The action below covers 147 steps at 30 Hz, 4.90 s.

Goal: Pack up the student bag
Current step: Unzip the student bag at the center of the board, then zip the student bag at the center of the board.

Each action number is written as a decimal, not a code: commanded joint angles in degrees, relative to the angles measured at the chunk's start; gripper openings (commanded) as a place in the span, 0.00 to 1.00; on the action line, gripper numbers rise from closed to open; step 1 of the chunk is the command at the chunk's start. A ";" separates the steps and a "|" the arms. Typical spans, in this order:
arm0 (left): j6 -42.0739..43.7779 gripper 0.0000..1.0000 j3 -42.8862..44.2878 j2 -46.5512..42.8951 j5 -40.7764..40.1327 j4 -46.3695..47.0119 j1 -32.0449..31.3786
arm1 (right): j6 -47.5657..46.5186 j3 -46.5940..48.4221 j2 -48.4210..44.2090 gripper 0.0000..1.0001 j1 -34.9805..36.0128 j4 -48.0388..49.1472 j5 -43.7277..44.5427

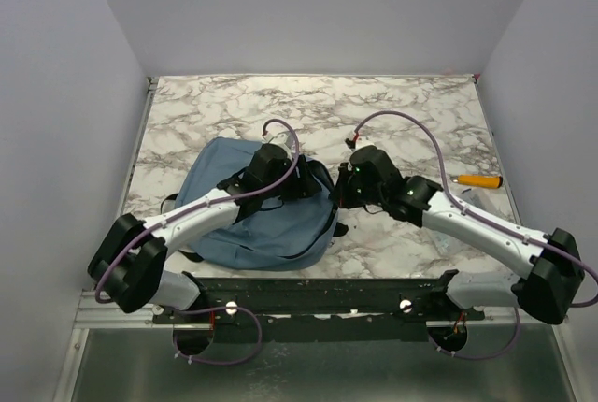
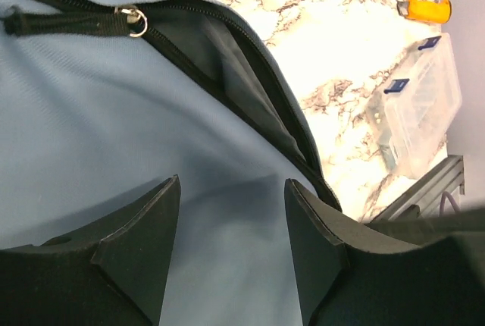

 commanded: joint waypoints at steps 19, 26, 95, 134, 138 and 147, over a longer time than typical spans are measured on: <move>3.01 0.62 4.14 10.54 7.58 12.09 2.81 | 13.45 -22.92 -9.19 0.01 0.09 24.08 -45.46; 5.36 0.67 0.73 0.80 10.66 12.10 3.10 | 12.19 -18.71 -15.38 0.00 -0.61 19.59 -36.49; 26.88 0.10 -6.51 -4.40 16.31 23.44 -14.19 | 22.56 -11.18 -21.97 0.02 -0.61 -1.44 -8.49; 7.12 0.00 2.64 5.59 16.72 23.26 -11.22 | 30.27 -23.28 -14.94 0.35 2.11 15.22 -0.62; 6.85 0.00 2.96 5.98 14.39 22.27 -10.03 | 28.86 -23.13 -13.24 0.05 2.99 14.66 -1.61; 10.09 0.00 9.86 10.81 3.84 20.70 -4.43 | 30.14 -27.43 -13.55 0.00 6.86 15.65 -5.21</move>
